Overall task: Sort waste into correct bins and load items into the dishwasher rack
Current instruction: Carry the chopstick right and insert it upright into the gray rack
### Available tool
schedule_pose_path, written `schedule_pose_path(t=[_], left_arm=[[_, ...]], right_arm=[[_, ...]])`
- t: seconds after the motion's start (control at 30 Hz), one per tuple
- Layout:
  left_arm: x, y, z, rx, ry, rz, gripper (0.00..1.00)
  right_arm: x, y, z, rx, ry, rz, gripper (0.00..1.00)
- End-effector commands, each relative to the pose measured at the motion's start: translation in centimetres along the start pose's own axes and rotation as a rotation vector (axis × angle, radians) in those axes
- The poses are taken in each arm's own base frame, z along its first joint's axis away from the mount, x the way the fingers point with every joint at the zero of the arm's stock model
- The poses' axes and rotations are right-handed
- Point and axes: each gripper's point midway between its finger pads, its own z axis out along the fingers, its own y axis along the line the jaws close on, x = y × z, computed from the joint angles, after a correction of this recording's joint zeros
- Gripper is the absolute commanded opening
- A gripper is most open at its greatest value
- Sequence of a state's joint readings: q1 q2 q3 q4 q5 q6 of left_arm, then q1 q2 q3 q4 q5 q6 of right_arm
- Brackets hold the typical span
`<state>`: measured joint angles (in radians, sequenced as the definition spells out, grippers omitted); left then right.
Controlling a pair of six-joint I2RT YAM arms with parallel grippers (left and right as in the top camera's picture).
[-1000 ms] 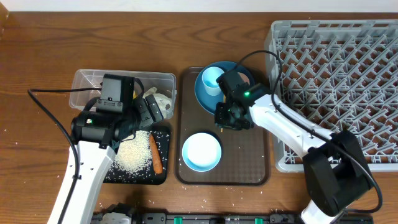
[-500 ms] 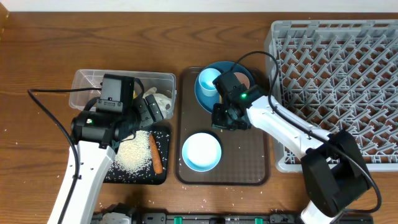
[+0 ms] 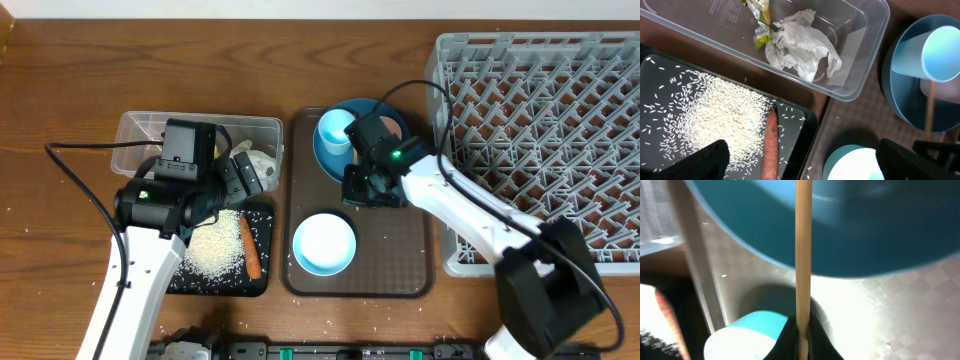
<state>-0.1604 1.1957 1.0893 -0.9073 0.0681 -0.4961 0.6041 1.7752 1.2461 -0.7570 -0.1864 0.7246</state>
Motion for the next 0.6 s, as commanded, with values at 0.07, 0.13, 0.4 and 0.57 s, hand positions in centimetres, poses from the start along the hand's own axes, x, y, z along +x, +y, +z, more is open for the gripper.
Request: schedule_pose_path(t=[0.07, 0.13, 0.4, 0.57], left_arm=[[-0.7, 0.1, -0.2, -0.009, -0.021, 0.006, 0.95], [-0.7, 0.1, -0.2, -0.009, -0.021, 0.006, 0.95], [-0.7, 0.1, -0.2, -0.009, -0.021, 0.006, 0.96], [-0.7, 0.1, -0.2, -0.009, -0.021, 0.006, 0.95]], right_arm=[[-0.7, 0.9, -4.1, -0.059, -0.078, -0.015, 0.01], [-0.7, 0.7, -5.3, -0.065, -0.092, -0.025, 0.01], [-2.1, -0.9, -9.3, -0.075, -0.183, -0.203, 0.01], [-3.4, -3.5, -11.2, -0.048, -0.223, -0.232, 0.01]])
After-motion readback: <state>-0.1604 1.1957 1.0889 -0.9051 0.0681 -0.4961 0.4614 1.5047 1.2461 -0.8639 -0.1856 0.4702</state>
